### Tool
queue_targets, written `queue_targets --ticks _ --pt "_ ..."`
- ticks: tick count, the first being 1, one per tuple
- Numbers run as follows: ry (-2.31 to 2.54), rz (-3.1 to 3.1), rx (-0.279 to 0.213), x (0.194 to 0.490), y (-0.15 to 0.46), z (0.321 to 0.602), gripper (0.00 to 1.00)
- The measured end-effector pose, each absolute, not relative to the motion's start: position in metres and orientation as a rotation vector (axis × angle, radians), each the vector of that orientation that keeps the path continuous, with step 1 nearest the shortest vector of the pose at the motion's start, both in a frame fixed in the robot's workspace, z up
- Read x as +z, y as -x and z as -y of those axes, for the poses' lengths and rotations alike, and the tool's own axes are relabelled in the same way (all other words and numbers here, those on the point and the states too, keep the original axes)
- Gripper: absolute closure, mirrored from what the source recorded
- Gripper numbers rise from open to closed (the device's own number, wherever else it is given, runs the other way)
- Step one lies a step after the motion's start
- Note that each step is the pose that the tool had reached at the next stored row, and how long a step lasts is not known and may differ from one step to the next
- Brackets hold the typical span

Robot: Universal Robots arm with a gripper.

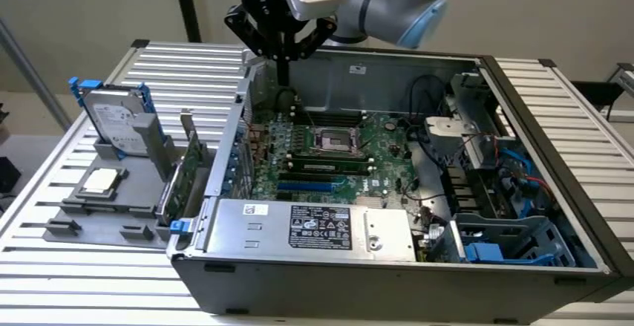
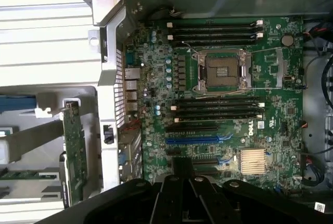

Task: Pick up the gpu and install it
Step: 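Reach for the gpu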

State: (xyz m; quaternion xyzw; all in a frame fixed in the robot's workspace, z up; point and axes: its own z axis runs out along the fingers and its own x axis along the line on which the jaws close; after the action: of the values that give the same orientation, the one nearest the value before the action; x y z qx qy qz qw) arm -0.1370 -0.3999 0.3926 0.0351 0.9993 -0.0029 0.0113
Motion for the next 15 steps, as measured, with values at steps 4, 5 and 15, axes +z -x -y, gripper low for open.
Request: queue_targets --ticks 4,5,15 --pt "-0.109 -3.117 -0.009 0.393 0.155 0.402 0.89" --pt "-0.109 -3.117 -0.009 0.392 0.16 0.403 0.89" --pt "-0.109 -3.117 -0.009 0.39 0.205 0.409 0.89"
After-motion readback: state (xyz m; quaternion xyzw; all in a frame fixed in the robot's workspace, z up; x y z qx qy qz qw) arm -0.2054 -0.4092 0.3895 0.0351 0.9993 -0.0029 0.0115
